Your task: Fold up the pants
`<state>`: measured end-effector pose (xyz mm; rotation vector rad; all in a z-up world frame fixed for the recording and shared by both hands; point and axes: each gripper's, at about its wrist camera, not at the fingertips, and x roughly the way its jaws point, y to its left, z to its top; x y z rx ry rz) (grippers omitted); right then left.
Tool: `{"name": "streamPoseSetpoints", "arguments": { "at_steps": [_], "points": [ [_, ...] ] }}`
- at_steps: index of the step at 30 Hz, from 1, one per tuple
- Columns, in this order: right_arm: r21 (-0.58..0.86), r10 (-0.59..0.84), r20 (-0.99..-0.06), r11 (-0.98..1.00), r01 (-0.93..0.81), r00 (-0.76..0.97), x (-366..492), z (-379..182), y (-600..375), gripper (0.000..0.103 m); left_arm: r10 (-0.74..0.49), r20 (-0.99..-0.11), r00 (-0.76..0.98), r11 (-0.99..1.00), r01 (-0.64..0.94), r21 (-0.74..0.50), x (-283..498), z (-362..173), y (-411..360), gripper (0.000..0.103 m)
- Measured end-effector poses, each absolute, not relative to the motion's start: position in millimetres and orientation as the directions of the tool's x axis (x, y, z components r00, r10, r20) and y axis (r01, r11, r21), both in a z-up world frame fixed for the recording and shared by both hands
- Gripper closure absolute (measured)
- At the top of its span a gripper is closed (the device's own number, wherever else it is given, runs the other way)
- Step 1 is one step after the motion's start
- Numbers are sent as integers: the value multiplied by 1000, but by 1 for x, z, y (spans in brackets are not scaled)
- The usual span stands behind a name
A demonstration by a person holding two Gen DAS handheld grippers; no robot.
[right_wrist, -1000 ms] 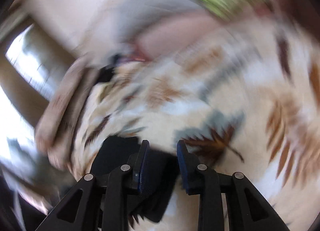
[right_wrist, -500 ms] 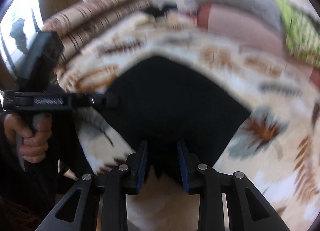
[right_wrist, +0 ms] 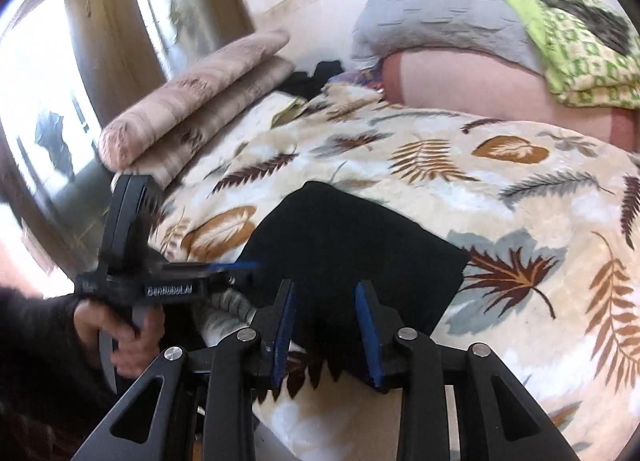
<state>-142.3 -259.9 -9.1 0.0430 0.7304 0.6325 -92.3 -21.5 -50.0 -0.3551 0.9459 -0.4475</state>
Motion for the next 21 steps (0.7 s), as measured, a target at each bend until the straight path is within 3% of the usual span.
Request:
{"name": "streamPoseSetpoints", "arguments": {
  "at_steps": [4,6,9,12,14,16,18,19,21],
  "points": [
    [110,388,-791,850,-516,472,-126,-53,-228,73,-505,-690,519,854,185,-486,-89,-51,-23,79],
    [54,369,-785,841,-538,498,-129,-52,-224,73,-500,-689,525,857,185,-481,-87,-50,-25,79],
    [89,383,-780,851,-518,495,-130,-43,-232,73,-506,-684,526,854,190,-485,-87,-51,-24,79],
    [118,444,-704,843,-525,554,-136,-22,-237,72,-512,-681,524,849,188,-494,-86,-51,-22,79],
    [93,411,-734,849,-520,541,-132,-30,-231,72,-511,-683,522,851,194,-488,-86,-51,-23,78],
    [12,314,-798,862,-507,514,-126,-53,-221,68,-520,-684,512,848,212,-486,-85,-49,-24,69],
    [-18,303,-793,855,-518,528,-129,-45,-216,68,-523,-689,502,849,238,-471,-82,-36,-24,66],
    [0,317,-789,856,-516,526,-129,-40,-219,68,-521,-674,523,851,260,-456,-79,-25,-22,65],
    [96,385,-744,871,-482,546,-124,-29,-234,68,-521,-653,549,852,294,-433,-68,-10,-19,53]
  ]
}}
